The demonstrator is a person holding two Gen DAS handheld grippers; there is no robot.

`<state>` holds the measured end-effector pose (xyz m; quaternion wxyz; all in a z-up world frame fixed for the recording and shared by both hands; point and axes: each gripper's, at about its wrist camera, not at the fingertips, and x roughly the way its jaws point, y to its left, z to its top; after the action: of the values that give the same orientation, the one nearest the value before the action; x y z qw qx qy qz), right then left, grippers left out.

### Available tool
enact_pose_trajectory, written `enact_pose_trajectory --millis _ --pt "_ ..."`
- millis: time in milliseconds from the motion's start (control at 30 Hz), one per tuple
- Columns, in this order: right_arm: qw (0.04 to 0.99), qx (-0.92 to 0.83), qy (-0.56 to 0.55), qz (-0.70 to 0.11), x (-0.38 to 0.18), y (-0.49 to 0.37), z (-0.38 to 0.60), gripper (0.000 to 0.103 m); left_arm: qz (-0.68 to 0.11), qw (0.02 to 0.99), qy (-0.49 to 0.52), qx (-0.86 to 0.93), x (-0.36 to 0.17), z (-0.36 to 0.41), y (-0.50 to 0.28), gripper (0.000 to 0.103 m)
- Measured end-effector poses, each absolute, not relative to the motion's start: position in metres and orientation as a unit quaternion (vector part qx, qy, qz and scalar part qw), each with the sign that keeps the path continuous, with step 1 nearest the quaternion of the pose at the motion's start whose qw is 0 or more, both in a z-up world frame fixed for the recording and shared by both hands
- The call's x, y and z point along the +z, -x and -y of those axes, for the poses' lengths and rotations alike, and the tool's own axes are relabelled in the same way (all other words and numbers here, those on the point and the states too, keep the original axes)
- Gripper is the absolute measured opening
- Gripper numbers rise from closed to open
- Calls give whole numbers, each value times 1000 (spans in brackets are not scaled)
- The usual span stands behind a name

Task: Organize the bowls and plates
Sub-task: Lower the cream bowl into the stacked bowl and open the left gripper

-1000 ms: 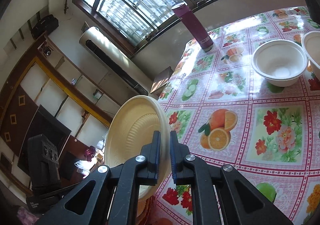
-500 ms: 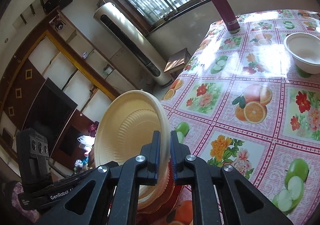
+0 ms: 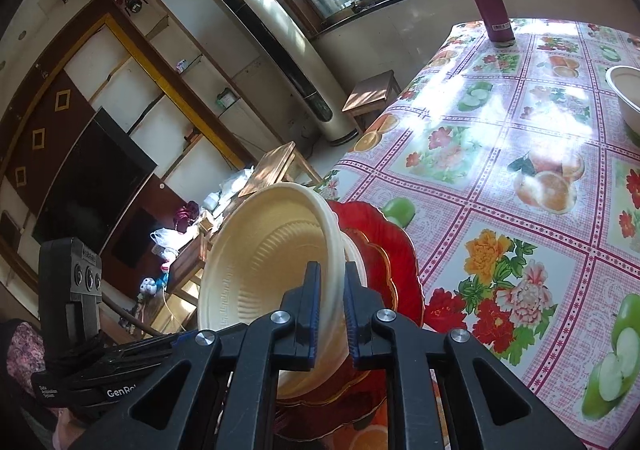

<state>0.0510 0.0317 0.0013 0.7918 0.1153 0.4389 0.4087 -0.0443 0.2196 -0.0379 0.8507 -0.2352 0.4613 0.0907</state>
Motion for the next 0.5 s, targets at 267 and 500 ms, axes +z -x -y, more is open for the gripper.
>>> enact_pose_trajectory --millis 267,500 --pt "792 408 -104 -443 -3 -49 -37 14 -459 853 232 90 -36 -222 46 43" --pt "800 402 -110 -432 5 -50 -29 47 -455 854 238 78 -28 -221 50 54"
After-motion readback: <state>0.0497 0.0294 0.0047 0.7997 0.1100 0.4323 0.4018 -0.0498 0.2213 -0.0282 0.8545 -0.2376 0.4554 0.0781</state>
